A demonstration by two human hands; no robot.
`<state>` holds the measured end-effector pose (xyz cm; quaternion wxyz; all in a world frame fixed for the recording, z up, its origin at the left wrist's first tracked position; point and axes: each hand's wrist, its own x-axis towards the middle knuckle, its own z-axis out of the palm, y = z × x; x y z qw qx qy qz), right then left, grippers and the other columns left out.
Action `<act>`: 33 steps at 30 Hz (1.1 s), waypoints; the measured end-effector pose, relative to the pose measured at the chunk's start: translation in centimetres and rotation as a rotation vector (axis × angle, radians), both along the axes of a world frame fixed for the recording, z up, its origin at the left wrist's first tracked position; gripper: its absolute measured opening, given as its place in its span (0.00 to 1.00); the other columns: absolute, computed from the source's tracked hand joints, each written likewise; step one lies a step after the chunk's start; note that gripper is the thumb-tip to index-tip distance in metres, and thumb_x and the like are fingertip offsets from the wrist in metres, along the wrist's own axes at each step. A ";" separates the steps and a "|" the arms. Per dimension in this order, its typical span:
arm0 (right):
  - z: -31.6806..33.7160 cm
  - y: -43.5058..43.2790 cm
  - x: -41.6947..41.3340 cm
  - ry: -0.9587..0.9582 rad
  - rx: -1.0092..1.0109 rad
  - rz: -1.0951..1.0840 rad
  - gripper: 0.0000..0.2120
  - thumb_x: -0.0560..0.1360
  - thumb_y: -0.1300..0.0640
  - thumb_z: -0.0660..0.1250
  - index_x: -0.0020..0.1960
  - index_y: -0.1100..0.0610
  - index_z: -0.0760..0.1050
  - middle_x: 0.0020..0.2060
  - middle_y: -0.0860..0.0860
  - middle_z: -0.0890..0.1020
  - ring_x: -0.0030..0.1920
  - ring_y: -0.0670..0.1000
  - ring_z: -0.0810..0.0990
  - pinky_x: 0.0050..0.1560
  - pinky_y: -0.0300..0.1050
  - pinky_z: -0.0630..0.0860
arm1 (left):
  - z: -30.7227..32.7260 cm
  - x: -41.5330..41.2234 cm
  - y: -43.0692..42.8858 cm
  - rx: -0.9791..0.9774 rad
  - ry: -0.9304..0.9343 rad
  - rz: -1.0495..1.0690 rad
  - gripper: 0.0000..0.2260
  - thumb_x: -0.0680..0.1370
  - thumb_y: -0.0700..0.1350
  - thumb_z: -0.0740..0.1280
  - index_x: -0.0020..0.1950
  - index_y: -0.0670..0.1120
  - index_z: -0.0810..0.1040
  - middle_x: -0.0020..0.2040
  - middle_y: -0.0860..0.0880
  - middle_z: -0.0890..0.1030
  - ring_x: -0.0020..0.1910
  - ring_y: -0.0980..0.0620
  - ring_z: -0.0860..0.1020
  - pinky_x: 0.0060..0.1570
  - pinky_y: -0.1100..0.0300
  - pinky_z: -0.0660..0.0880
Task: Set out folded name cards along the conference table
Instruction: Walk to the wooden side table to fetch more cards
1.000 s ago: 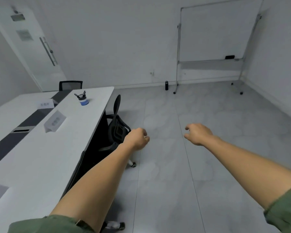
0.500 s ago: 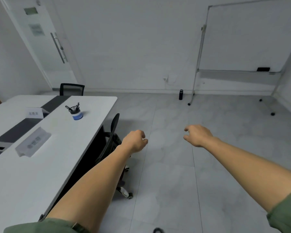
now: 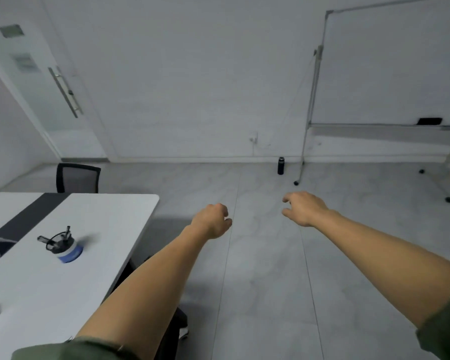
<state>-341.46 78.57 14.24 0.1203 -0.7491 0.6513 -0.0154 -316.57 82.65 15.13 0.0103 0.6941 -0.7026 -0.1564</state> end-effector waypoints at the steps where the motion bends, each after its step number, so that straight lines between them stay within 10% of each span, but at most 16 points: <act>1: -0.5 -2.9 -0.2 -0.001 -0.006 0.009 0.24 0.79 0.48 0.61 0.73 0.53 0.68 0.68 0.54 0.74 0.65 0.56 0.74 0.58 0.49 0.74 | -0.4 -0.2 -2.6 -0.005 0.000 0.008 0.19 0.80 0.51 0.62 0.67 0.45 0.74 0.64 0.42 0.77 0.63 0.42 0.74 0.60 0.51 0.72; 11: -0.7 -30.4 2.3 0.060 0.052 0.199 0.23 0.80 0.48 0.60 0.73 0.54 0.67 0.67 0.55 0.74 0.63 0.57 0.75 0.57 0.48 0.73 | -0.2 1.7 -25.7 -0.015 0.080 0.226 0.18 0.79 0.53 0.61 0.66 0.47 0.74 0.61 0.43 0.78 0.64 0.43 0.73 0.58 0.53 0.71; 33: 2.3 -75.5 40.0 0.062 0.023 0.538 0.24 0.80 0.46 0.60 0.73 0.52 0.67 0.68 0.53 0.74 0.64 0.55 0.75 0.60 0.47 0.73 | 1.1 36.5 -64.6 -0.014 0.082 0.558 0.18 0.80 0.52 0.61 0.67 0.45 0.73 0.65 0.42 0.75 0.64 0.43 0.73 0.59 0.53 0.70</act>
